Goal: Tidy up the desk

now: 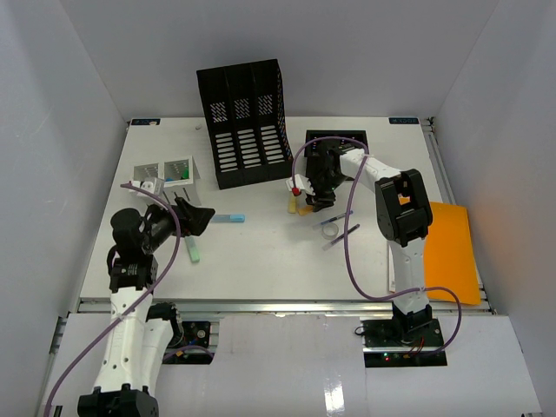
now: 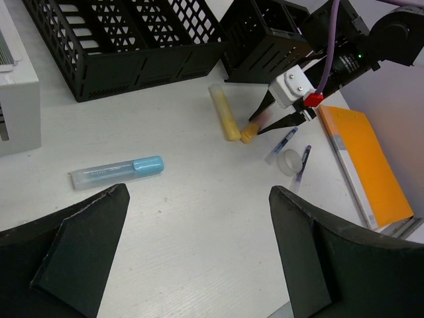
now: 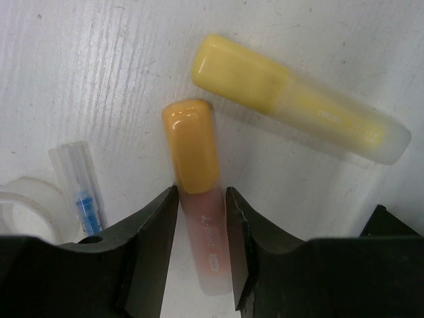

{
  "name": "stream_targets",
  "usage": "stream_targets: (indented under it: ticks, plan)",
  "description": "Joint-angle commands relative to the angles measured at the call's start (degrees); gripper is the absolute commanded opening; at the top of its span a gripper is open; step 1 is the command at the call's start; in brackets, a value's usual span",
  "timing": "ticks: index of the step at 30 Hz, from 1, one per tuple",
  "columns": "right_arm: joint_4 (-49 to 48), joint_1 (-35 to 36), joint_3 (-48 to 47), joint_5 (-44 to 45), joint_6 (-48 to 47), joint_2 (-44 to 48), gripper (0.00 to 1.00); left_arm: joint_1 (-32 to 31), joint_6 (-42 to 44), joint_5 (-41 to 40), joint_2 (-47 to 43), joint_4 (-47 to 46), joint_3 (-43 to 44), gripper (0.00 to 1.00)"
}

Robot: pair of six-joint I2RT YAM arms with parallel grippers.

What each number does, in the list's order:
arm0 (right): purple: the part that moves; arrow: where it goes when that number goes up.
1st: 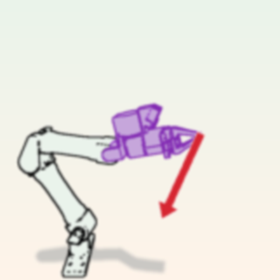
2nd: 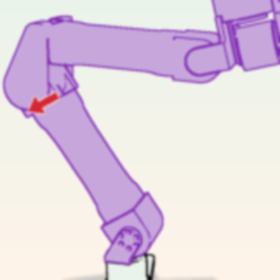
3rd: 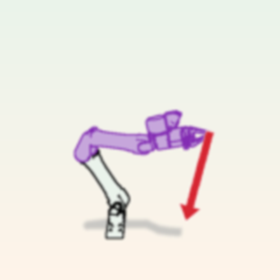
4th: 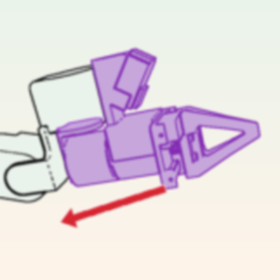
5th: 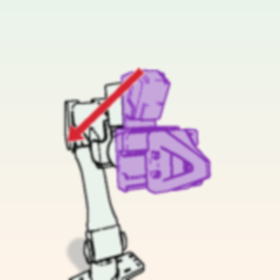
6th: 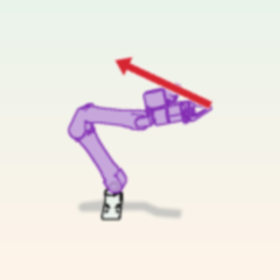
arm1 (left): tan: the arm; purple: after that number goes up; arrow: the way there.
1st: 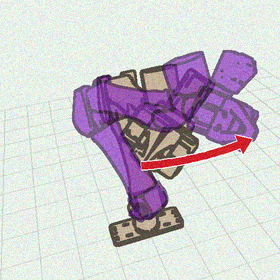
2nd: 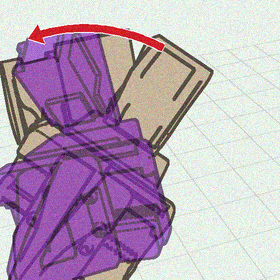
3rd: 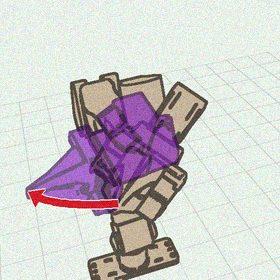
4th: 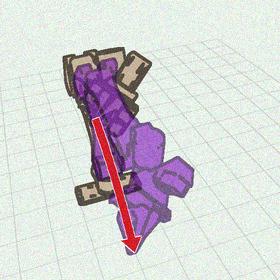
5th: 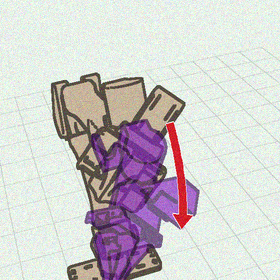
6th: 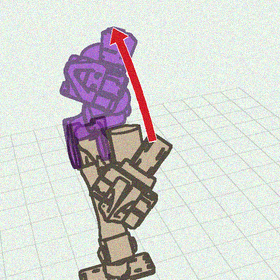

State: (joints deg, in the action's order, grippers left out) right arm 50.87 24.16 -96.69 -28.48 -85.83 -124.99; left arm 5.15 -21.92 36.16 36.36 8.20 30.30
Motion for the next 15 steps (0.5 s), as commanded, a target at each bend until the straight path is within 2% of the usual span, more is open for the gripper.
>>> stream_targets:
  ticks: [1, 6, 10, 15]
  plan:
    - [1.29, 0.27, 2.39, 0.73, -0.22, -0.64, 0.36, -0.14, -9.25, 7.23, 2.78, -6.87, -2.86, 0.98]
    - [-0.24, 0.18, 4.33, 0.81, 1.56, 1.66, 0.26, -1.2, -21.98, 8.96, 4.97, -13.14, -5.94, 0.96]
    - [-1.21, 0.18, 4.85, -0.94, 3.69, 6.28, 0.19, -4.04, -30.23, 4.54, 4.35, -13.92, -4.08, 0.94]
    - [-2.52, 0.18, 4.4, -3.34, 9.44, 12.23, 0.13, -12.96, -34.85, -5.74, 6.0, -14.24, -1.38, 0.9]
